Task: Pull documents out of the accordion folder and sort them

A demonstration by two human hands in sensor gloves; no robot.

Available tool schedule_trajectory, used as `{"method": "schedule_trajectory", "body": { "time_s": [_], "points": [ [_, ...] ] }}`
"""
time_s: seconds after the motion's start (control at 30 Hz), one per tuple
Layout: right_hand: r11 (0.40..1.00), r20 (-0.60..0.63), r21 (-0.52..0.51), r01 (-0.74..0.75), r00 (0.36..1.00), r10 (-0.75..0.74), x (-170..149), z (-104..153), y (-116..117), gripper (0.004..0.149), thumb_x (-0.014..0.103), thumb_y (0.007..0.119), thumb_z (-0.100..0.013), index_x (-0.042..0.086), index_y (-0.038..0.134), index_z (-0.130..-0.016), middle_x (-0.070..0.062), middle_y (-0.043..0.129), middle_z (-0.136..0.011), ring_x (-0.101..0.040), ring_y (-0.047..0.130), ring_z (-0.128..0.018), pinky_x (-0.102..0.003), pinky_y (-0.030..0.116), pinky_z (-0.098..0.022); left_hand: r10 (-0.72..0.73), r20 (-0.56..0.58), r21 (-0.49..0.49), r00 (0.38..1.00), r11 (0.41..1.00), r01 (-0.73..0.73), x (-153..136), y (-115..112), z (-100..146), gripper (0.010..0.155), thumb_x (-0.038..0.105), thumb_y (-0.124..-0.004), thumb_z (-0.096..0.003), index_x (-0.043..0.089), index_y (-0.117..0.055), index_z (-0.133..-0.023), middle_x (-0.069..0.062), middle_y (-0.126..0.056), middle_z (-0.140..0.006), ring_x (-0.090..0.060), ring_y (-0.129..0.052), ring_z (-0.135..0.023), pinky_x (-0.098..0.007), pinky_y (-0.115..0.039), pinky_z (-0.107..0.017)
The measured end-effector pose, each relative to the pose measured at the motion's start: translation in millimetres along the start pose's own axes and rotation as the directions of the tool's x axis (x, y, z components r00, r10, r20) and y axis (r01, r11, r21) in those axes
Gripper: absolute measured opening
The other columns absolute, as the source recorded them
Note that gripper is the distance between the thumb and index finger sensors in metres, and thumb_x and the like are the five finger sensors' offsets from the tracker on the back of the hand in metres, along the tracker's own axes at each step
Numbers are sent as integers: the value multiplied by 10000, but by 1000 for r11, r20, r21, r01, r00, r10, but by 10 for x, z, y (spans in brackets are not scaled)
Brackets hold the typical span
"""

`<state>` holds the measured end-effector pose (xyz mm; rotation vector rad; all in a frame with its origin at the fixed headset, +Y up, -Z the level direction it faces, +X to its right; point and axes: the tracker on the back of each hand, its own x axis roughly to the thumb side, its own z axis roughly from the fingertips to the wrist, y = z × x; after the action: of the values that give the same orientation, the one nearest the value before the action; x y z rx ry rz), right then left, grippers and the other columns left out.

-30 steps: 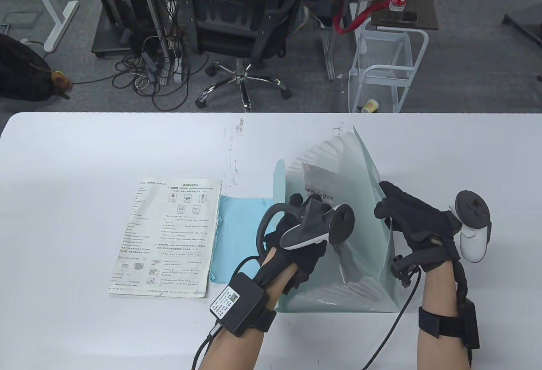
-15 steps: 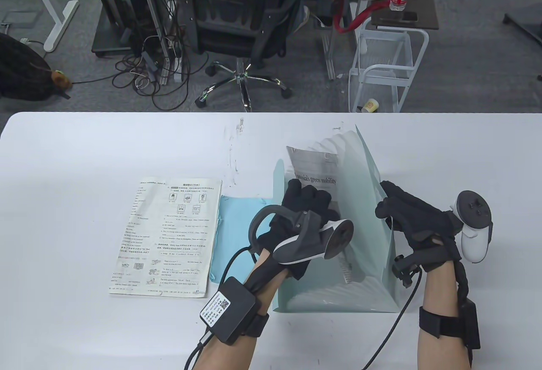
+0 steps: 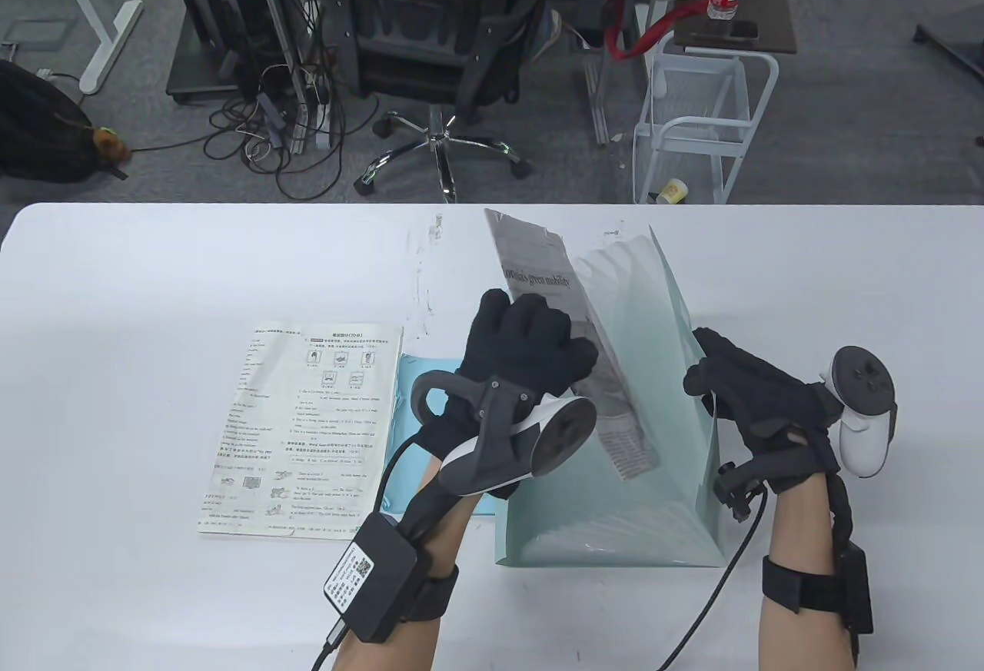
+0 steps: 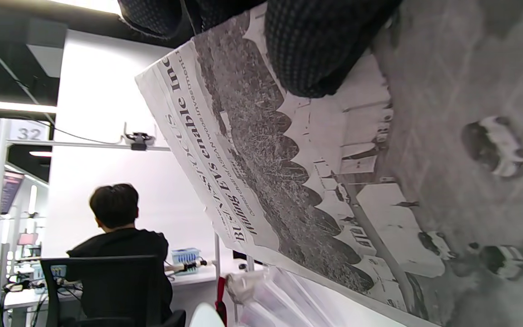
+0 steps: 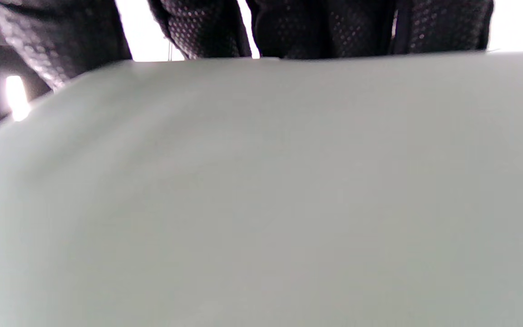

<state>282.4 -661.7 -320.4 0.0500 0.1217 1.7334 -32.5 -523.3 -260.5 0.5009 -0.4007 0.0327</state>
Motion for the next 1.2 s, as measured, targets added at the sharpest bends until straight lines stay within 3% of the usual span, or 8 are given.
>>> {"method": "schedule_trajectory", "body": {
  "time_s": [0.2, 0.4, 0.5, 0.7, 0.83, 1.0, 1.2],
  "points": [
    [1000, 0, -1, -1, 1000, 1, 1, 1, -1, 678, 588, 815, -426, 201, 709, -973, -196, 837, -757, -498, 757, -821, -628, 712, -526, -18, -104, 107, 994, 994, 29, -268, 160, 90, 388, 267, -820, -466, 517, -855, -761, 155, -755, -879, -172, -766, -974, -530, -519, -849],
    [1000, 2, -1, -1, 1000, 1, 0, 0, 1, 674, 585, 812, -427, 201, 710, -971, -197, 838, -756, -499, 758, -819, -629, 712, -524, -91, -272, 216, 958, 964, 153, -610, 219, 239, 423, 275, -793, -479, 503, -808, -835, 127, -737, -872, -192, -788, -909, -546, -547, -809],
    [1000, 3, 0, -4, 1000, 4, -1, 1, 3, 675, 585, 811, -427, 200, 710, -972, -198, 837, -756, -498, 756, -820, -629, 711, -524, -114, -350, 214, 930, 956, 198, -800, 222, 306, 441, 272, -788, -481, 492, -788, -863, 113, -731, -868, -199, -794, -884, -553, -561, -790],
    [1000, 3, 0, -1, 1000, 1, -4, 1, 1, 674, 585, 810, -428, 200, 709, -972, -198, 837, -756, -499, 756, -820, -630, 710, -524, -168, -518, 111, 838, 959, 261, -1312, 101, 504, 470, 257, -794, -482, 446, -774, -912, 88, -745, -857, -219, -822, -844, -567, -584, -766],
    [1000, 2, 1, -7, 1000, 6, -4, -3, 6, 676, 586, 809, -428, 199, 707, -973, -197, 837, -757, -501, 755, -820, -629, 710, -525, -196, -601, -2, 774, 970, 244, -1630, -99, 670, 474, 261, -798, -482, 446, -778, -918, 86, -760, -848, -220, -839, -823, -563, -602, -757],
    [1000, 3, 5, -7, 1000, 7, -8, -7, 12, 673, 586, 805, -430, 200, 707, -973, -197, 836, -757, -497, 755, -821, -627, 711, -525, -229, -622, -102, 749, 972, 212, -1758, -391, 752, 476, 276, -797, -483, 436, -774, -930, 83, -770, -838, -224, -852, -803, -562, -615, -750],
    [1000, 0, 6, -6, 1000, 6, -10, -9, 16, 676, 588, 803, -431, 199, 705, -974, -194, 835, -759, -496, 756, -820, -627, 710, -525, -303, -551, -183, 778, 953, 241, -1694, -748, 697, 478, 280, -801, -479, 442, -775, -928, 88, -776, -837, -217, -868, -801, -562, -631, -744]
  ]
}}
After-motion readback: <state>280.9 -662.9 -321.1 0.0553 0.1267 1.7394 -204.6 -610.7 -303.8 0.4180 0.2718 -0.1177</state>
